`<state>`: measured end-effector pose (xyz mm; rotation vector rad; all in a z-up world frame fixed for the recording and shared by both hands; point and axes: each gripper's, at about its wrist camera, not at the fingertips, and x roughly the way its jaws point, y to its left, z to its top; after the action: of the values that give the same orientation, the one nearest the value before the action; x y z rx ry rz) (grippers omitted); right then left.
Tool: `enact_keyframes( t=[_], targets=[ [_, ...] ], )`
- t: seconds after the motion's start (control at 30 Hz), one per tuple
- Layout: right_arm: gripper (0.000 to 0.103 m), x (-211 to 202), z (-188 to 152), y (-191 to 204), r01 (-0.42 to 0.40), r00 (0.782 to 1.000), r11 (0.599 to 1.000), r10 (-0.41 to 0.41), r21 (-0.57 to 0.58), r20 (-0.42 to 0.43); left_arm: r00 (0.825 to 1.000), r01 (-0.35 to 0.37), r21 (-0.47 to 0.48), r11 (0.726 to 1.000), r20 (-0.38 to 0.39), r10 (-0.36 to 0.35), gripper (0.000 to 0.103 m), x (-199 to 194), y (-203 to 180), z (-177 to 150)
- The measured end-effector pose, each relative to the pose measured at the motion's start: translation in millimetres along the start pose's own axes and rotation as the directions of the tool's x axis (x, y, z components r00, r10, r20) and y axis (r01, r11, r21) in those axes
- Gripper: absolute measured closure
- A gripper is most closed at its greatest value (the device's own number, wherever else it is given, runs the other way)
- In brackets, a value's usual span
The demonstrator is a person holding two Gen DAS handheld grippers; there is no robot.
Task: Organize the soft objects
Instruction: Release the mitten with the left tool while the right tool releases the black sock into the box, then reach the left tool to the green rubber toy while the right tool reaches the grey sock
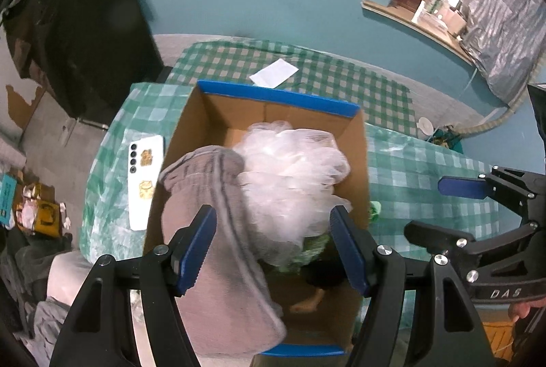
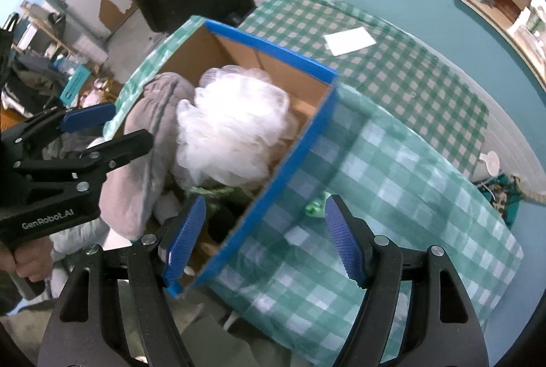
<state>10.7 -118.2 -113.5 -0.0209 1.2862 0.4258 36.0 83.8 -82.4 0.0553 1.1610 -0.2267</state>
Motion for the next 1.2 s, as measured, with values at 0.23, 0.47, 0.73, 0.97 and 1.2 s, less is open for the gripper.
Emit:
enact_keyframes(
  t=[0.23, 0.47, 0.73, 0.97, 1.2],
  targets=[
    [0.029, -14.4, -24.9, -37.1, 0.033, 0.999, 0.996, -0.033, 0.082, 0.001, 1.0, 0.009, 0.041, 0.999, -0.003, -0.009, 0.033, 0.8, -27.6, -0.8],
    [0.029, -27.7, -51.1, -73.2, 0.054, 0.998, 0.983, -0.055, 0.175, -0.001, 1.0, 0.021, 0.092, 0.996, -0.01, -0.02, 0.033, 3.4, -60.2, -2.7],
    [0.029, -41.1, -80.9, -106.8, 0.08, 0.997, 0.964, -0.082, 0.253, -0.002, 0.998, 0.046, 0.173, 0.984, -0.04, -0.04, 0.032, 13.9, -100.5, -3.8],
    [0.028, -47.0, -105.6, -131.3, 0.101, 0.995, 0.942, -0.103, 0.321, -0.01, 0.997, 0.061, 0.267, 0.962, -0.066, -0.045, 0.032, 30.0, -139.5, -3.7],
    [0.027, -44.2, -128.7, -152.2, 0.12, 0.993, 0.916, -0.117, 0.382, -0.03, 0.994, 0.074, 0.334, 0.94, -0.102, -0.041, 0.028, 51.4, -166.6, -7.4]
  ],
)
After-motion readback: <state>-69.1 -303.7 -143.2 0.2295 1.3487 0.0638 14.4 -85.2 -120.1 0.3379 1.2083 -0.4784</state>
